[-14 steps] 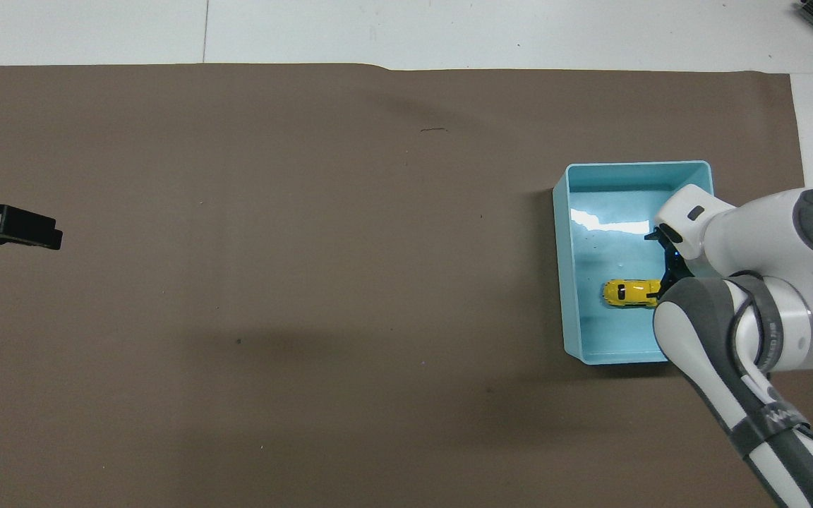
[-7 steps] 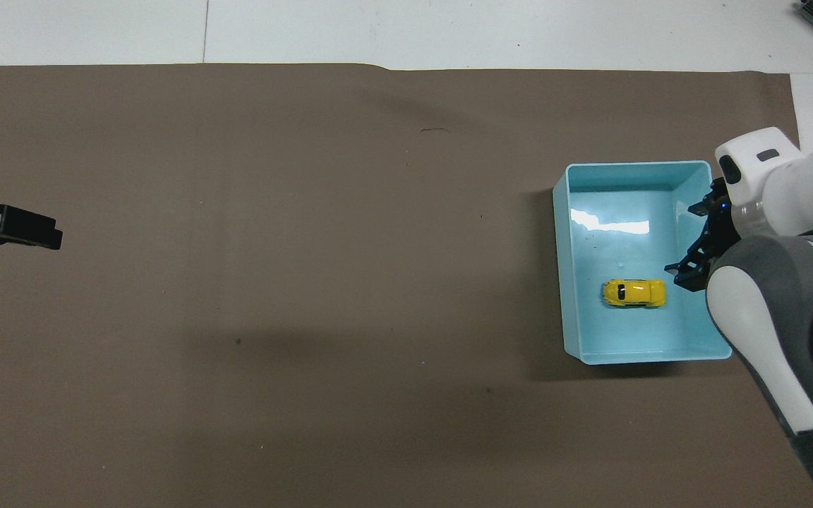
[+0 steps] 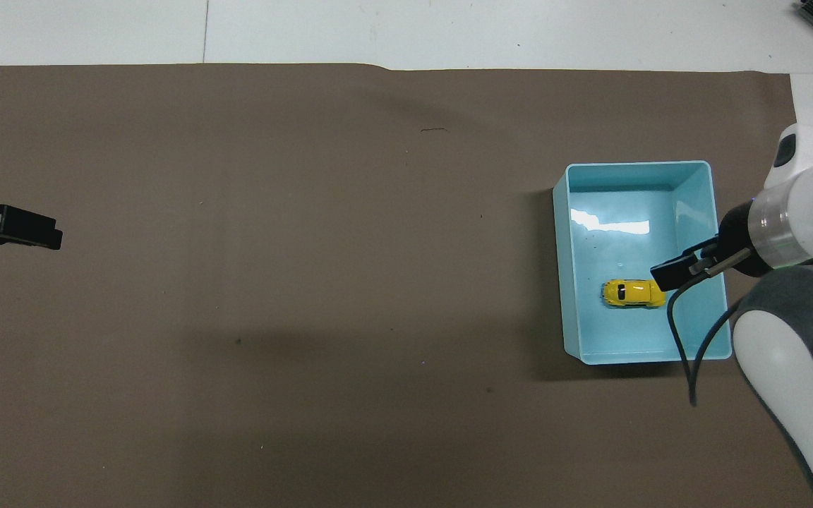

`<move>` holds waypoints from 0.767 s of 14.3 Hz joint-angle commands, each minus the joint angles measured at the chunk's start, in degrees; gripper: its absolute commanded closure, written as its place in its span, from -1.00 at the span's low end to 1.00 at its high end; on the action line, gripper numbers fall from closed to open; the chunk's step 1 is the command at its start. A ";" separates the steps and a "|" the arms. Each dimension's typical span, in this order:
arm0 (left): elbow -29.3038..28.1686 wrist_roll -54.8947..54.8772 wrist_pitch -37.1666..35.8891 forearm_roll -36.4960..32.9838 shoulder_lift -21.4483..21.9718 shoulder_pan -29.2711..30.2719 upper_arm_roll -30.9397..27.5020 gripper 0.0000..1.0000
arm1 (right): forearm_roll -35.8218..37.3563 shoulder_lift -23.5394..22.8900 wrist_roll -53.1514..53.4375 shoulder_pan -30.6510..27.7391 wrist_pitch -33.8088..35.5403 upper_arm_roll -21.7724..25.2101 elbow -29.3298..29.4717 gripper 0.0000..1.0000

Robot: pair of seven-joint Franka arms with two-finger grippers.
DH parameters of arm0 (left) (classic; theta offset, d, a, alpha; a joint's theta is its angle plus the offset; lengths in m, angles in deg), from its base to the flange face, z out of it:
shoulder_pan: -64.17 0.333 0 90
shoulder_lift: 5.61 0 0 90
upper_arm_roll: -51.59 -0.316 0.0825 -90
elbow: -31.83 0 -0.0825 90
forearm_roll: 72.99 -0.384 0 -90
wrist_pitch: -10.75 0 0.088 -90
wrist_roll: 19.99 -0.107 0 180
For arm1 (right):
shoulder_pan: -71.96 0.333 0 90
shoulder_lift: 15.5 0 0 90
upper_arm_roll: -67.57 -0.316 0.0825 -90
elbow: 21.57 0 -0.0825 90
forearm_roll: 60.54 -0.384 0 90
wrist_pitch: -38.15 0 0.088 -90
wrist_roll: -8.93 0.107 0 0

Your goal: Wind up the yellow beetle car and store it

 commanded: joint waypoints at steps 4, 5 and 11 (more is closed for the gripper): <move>-1.33 -0.67 0.31 0.68 1.36 0.96 0.43 -1.00 | -2.22 0.21 19.42 -1.17 8.70 0.76 7.01 -1.00; -1.33 -0.67 0.31 0.68 1.36 0.96 0.43 -1.00 | -4.32 0.29 24.94 -1.26 9.06 1.02 7.72 -1.00; -1.33 -0.67 0.31 0.68 1.36 0.96 0.43 -1.00 | -6.45 0.30 32.38 -1.43 10.12 2.34 10.54 -1.00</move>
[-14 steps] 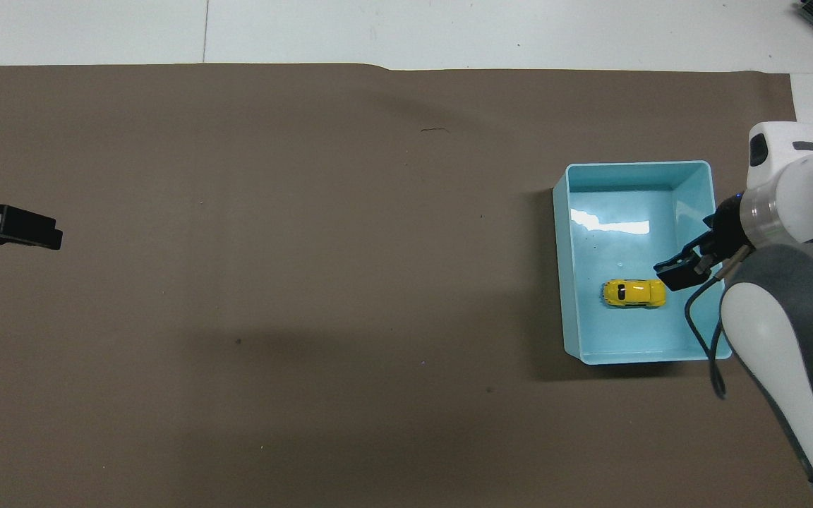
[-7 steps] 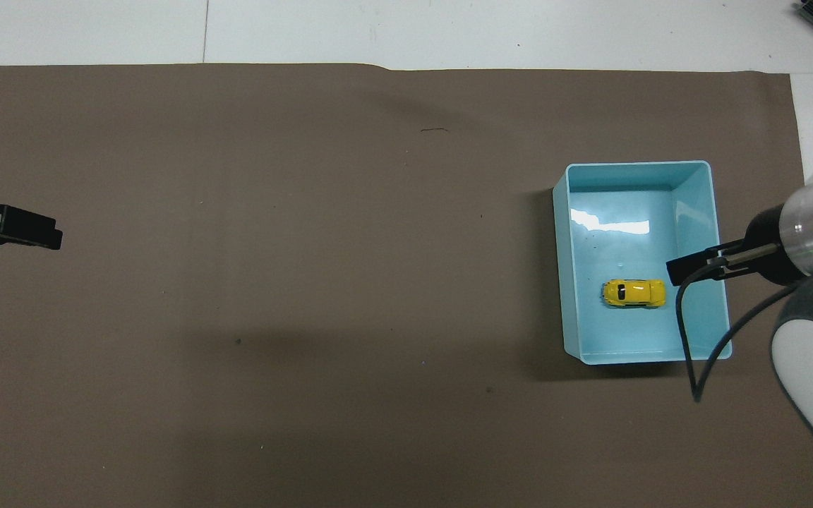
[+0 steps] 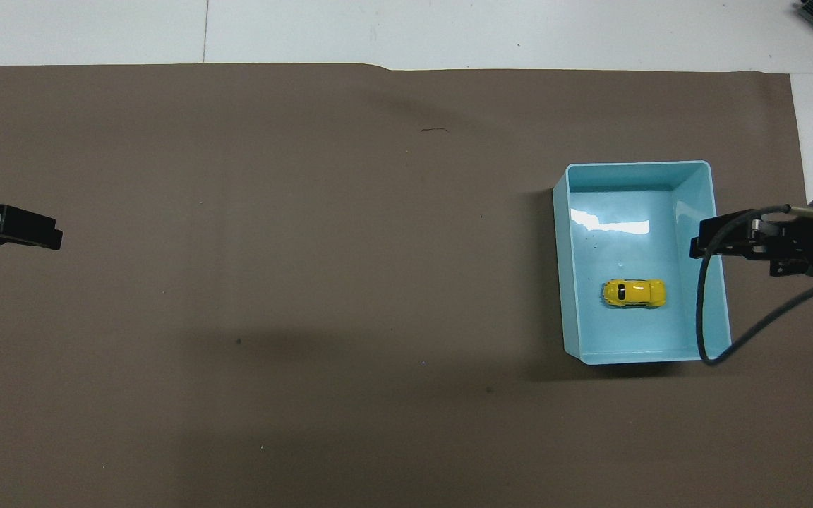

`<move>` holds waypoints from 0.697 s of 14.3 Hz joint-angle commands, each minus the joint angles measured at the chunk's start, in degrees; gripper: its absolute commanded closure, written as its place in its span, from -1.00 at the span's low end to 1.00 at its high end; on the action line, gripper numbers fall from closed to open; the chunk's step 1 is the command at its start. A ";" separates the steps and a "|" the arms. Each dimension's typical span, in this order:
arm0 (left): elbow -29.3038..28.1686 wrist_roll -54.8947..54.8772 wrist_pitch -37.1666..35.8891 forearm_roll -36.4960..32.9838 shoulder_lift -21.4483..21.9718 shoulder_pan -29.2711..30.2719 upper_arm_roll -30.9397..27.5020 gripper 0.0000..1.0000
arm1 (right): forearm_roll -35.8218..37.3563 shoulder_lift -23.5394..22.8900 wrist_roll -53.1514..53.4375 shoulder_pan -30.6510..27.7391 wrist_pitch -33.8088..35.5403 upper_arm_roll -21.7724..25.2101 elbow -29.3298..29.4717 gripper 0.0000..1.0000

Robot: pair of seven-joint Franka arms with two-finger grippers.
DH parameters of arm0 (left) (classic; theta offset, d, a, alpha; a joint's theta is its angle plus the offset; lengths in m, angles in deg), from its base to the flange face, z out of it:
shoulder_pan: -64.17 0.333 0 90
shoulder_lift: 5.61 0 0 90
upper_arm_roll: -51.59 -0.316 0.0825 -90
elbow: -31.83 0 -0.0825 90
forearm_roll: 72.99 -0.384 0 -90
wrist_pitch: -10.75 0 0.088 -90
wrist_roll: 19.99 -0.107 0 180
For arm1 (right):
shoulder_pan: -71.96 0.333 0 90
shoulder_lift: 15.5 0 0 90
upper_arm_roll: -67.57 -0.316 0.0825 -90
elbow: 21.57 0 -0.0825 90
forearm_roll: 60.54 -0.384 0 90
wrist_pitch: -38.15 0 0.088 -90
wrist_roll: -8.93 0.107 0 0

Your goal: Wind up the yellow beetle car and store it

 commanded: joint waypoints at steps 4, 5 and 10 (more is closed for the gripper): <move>-1.33 -0.58 0.31 0.68 1.36 0.96 0.43 -1.00 | -0.08 0.06 1.29 -1.28 0.81 -0.42 0.73 -1.00; -1.33 -0.67 0.31 0.68 1.36 0.96 0.43 -1.00 | 0.44 0.14 0.60 -1.63 0.81 -0.33 0.64 -1.00; -1.33 -0.67 0.31 0.68 1.36 0.96 0.43 -1.00 | 0.71 0.06 0.07 -1.89 0.55 -0.24 0.64 -1.00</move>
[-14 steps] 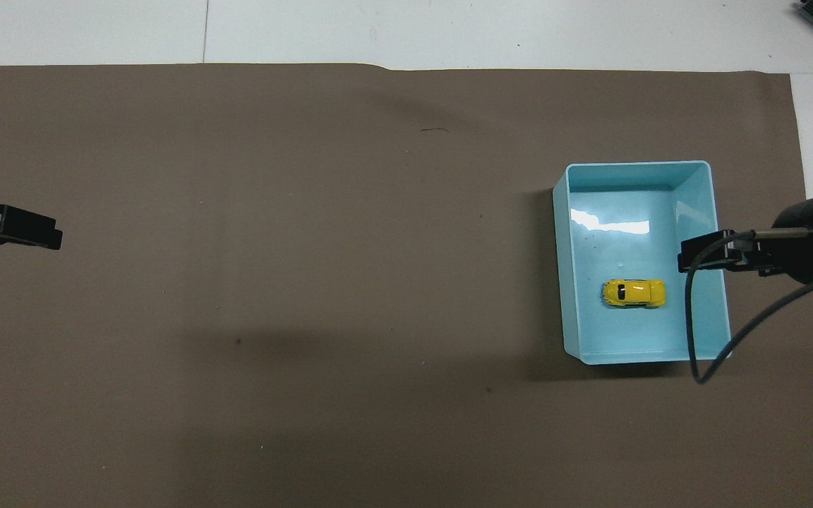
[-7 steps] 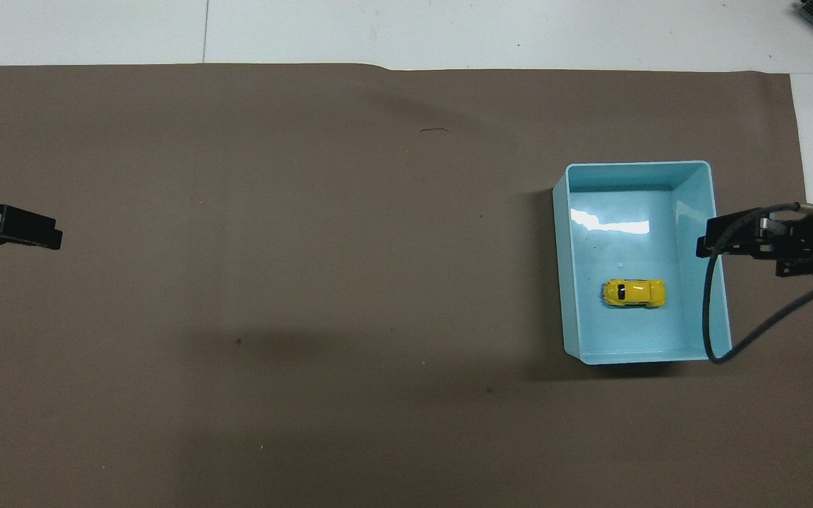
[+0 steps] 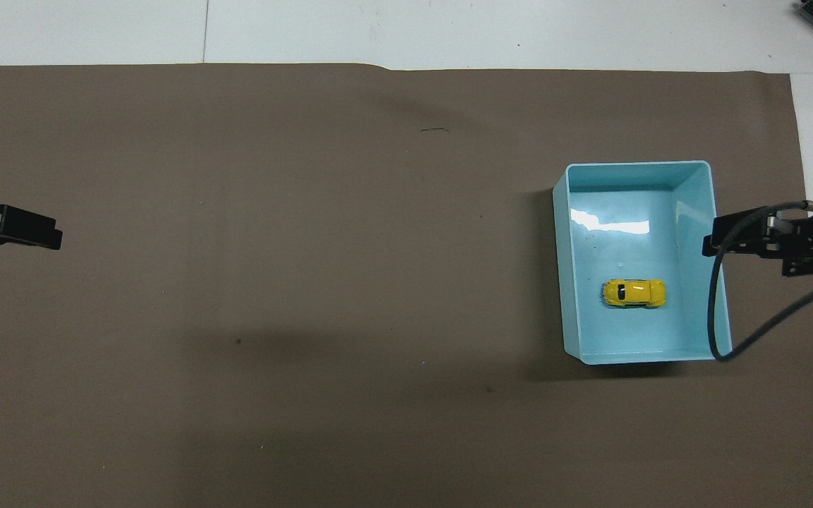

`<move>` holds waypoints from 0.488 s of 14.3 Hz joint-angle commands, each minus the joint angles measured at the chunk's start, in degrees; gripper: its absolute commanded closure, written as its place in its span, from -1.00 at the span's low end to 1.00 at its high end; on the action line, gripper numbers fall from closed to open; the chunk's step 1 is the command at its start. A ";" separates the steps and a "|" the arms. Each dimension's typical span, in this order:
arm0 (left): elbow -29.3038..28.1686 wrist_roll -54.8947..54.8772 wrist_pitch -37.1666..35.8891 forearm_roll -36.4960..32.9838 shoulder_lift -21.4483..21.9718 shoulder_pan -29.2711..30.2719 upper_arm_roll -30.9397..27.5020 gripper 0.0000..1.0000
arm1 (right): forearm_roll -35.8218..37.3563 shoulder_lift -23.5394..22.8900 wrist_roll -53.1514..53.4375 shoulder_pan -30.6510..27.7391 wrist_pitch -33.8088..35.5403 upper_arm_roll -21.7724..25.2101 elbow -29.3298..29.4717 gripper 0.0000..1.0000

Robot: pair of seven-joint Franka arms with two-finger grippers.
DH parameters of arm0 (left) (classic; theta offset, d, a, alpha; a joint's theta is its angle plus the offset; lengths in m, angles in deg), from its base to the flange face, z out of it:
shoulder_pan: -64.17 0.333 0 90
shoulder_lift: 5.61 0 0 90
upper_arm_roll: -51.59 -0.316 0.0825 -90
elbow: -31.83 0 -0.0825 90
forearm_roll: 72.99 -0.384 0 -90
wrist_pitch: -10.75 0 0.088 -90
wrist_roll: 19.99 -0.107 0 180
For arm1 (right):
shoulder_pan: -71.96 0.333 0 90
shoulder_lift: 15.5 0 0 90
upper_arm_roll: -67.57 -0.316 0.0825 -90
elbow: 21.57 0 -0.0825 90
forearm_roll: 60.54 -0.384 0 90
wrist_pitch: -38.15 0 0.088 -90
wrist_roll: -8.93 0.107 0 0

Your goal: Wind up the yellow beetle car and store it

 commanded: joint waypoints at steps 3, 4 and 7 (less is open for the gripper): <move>-1.33 -0.58 0.31 0.68 1.36 0.96 0.43 -1.00 | 0.76 0.15 -4.78 -1.08 0.31 -0.41 0.41 -1.00; -1.33 -0.58 0.31 0.68 1.36 0.96 0.43 -1.00 | 1.28 0.15 -7.51 -1.43 0.31 -0.41 0.32 -1.00; -1.33 -0.67 0.31 0.68 1.36 0.96 0.43 -1.00 | 1.37 0.15 -8.33 -2.13 0.66 -0.41 0.32 -1.00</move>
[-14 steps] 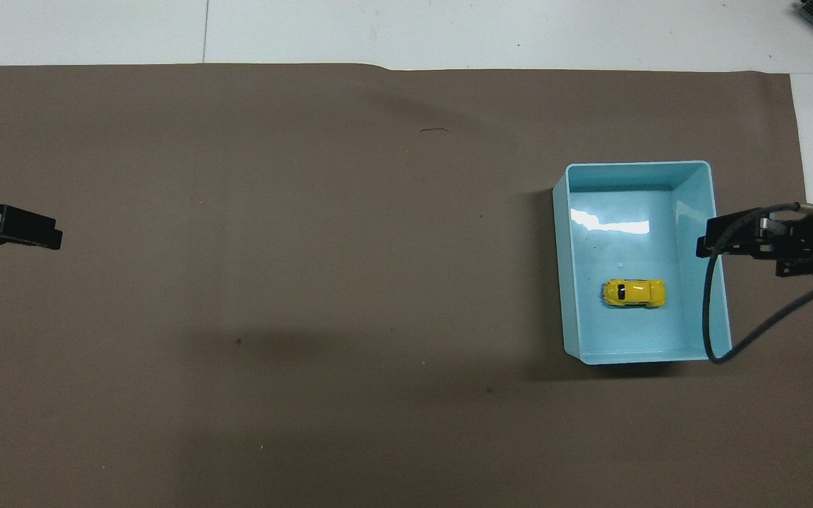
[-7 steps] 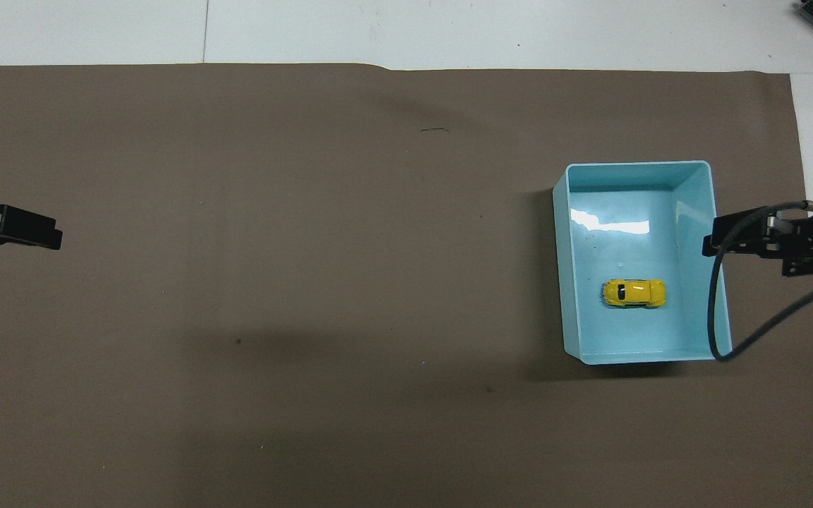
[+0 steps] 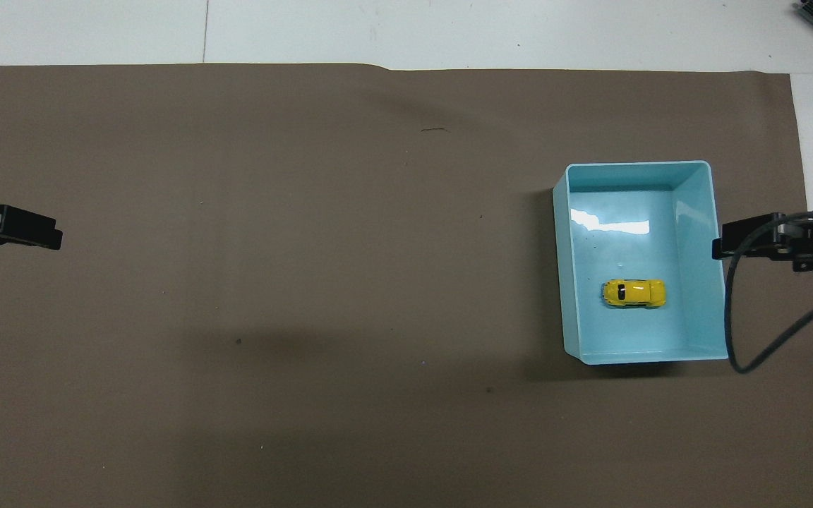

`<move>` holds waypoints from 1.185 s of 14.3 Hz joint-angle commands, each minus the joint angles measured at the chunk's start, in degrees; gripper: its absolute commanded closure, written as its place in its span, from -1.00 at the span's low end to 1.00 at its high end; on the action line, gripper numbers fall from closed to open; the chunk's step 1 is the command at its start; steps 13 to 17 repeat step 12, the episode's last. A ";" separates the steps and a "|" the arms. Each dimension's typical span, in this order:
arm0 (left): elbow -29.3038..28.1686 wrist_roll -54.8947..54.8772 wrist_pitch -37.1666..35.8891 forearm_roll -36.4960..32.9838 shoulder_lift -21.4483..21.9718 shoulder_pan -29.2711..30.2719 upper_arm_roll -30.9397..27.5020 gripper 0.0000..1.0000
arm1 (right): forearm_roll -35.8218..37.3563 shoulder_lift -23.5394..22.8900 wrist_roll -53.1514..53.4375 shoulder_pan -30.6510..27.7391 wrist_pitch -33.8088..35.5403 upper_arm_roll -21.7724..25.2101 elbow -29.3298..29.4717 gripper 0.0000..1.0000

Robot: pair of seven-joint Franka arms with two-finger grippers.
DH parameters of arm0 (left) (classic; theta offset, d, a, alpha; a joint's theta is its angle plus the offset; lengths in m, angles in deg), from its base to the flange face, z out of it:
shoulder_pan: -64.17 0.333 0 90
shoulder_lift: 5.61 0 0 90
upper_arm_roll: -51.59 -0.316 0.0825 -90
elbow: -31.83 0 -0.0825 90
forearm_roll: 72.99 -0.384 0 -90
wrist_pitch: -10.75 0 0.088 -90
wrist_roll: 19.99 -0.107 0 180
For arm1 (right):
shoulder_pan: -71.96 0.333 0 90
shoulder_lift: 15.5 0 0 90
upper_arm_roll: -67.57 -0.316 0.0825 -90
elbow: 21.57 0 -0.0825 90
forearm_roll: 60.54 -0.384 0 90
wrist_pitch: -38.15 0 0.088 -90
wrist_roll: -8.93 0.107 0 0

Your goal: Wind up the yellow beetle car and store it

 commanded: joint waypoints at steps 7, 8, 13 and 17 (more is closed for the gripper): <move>-1.33 -0.67 0.40 0.68 1.36 0.96 0.43 -1.00 | 3.76 0.15 -2.00 -1.07 1.10 -0.51 0.29 -1.00; -1.33 -0.67 0.40 0.68 1.36 0.96 0.43 -1.00 | 4.03 0.24 -2.00 -1.07 1.27 -0.43 0.29 -1.00; -1.33 -0.58 0.31 0.68 1.36 1.05 0.43 -1.00 | 4.03 0.24 -2.70 -1.07 1.71 -0.60 0.29 -1.00; -1.33 -0.58 0.31 0.68 1.36 1.05 0.43 -1.00 | 4.03 0.24 -2.70 -1.07 1.71 -0.60 0.29 -1.00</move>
